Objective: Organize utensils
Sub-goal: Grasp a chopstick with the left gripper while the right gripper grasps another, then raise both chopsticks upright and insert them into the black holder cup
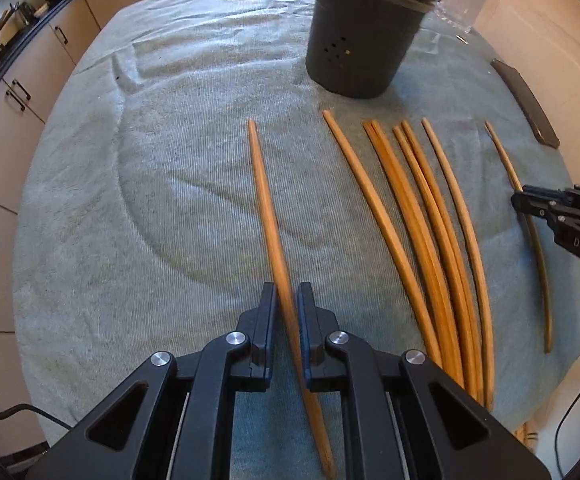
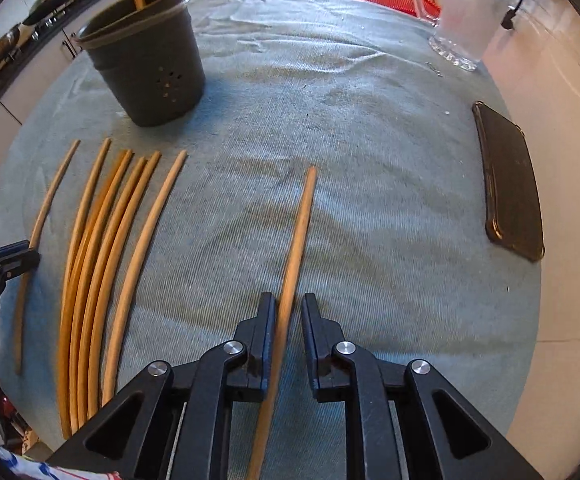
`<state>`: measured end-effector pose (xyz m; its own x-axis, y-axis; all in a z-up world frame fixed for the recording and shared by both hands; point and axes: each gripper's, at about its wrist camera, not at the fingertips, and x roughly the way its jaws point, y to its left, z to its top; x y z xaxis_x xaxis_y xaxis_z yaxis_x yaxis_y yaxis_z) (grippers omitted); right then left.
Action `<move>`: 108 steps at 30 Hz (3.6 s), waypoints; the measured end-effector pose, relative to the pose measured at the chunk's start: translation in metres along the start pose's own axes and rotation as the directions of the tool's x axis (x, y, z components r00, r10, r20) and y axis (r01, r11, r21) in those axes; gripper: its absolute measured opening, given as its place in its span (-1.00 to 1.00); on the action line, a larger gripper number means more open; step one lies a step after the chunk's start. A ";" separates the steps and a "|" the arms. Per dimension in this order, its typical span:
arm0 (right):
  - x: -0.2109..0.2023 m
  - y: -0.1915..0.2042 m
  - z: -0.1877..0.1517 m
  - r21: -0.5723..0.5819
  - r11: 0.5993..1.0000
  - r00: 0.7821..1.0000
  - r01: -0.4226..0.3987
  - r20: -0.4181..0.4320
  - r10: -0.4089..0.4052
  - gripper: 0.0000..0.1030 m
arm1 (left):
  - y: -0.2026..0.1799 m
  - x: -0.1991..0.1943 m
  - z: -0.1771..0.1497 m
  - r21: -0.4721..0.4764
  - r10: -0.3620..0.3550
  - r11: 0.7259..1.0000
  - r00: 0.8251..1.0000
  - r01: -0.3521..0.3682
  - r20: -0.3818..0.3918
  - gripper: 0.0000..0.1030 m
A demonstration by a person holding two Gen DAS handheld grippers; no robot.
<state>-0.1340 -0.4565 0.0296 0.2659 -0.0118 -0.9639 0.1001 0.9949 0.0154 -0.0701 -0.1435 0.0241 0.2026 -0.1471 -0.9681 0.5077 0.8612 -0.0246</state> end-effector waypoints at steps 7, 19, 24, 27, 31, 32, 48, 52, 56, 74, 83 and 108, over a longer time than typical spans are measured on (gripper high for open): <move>0.007 0.003 0.027 -0.027 1.000 0.996 -0.003 -0.092 0.000 -0.71 | 0.010 0.005 0.019 -0.034 -0.021 0.999 1.000 0.020 -0.019 -0.81; 0.011 0.001 0.037 -0.039 0.999 0.997 -0.019 -0.079 0.016 -0.72 | 0.012 0.008 0.030 0.012 -0.024 1.000 0.999 0.024 -0.037 -0.81; 0.001 0.005 0.018 -0.038 0.999 1.000 -0.018 -0.023 0.018 -0.87 | 0.016 -0.005 0.021 -0.025 -0.025 0.999 0.998 0.026 0.050 -0.88; -0.010 0.002 0.009 -0.011 0.999 0.997 -0.047 0.059 0.048 -0.87 | 0.017 -0.031 0.006 -0.027 -0.039 0.999 0.988 0.043 0.149 -0.88; -0.031 -0.001 -0.014 0.029 0.991 0.979 -0.132 0.162 0.126 -0.87 | 0.020 -0.064 -0.016 -0.033 -0.039 0.998 0.963 0.049 0.267 -0.88; -0.036 0.000 -0.019 0.033 0.990 0.974 -0.137 0.186 0.129 -0.87 | 0.021 -0.070 -0.019 -0.035 -0.041 0.998 0.957 0.054 0.288 -0.88; -0.110 0.010 -0.057 0.039 0.977 0.868 -0.209 0.468 0.167 -0.87 | 0.001 -0.135 -0.065 -0.021 -0.030 0.999 0.834 0.050 0.551 -0.88; -0.117 0.016 -0.059 0.025 0.977 0.857 -0.214 0.485 0.175 -0.87 | 0.000 -0.150 -0.072 -0.010 -0.026 0.999 0.799 0.041 0.601 -0.88; -0.121 0.017 -0.060 0.020 0.975 0.841 -0.220 0.510 0.179 -0.87 | 0.001 -0.165 -0.076 -0.012 -0.028 0.999 0.768 0.047 0.640 -0.88; -0.189 0.007 -0.020 0.031 0.966 0.697 -0.257 0.699 0.162 -0.87 | 0.008 -0.205 -0.007 -0.061 -0.060 0.985 0.655 0.160 0.753 -0.88; -0.215 0.006 0.054 0.062 0.926 0.579 -0.373 0.796 0.179 -0.87 | 0.006 -0.208 0.084 -0.095 -0.054 0.972 0.604 0.213 0.795 -0.88; -0.121 0.017 0.118 0.122 0.946 0.650 -0.301 0.752 0.110 -0.85 | 0.002 -0.111 0.154 -0.143 -0.036 0.972 0.720 0.186 0.693 -0.88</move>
<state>-0.0518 -0.4503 0.1774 0.9045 0.0259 -0.4257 0.1319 0.9322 0.3370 0.0375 -0.2009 0.1696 0.7084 -0.4739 -0.5230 0.4111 0.8794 -0.2401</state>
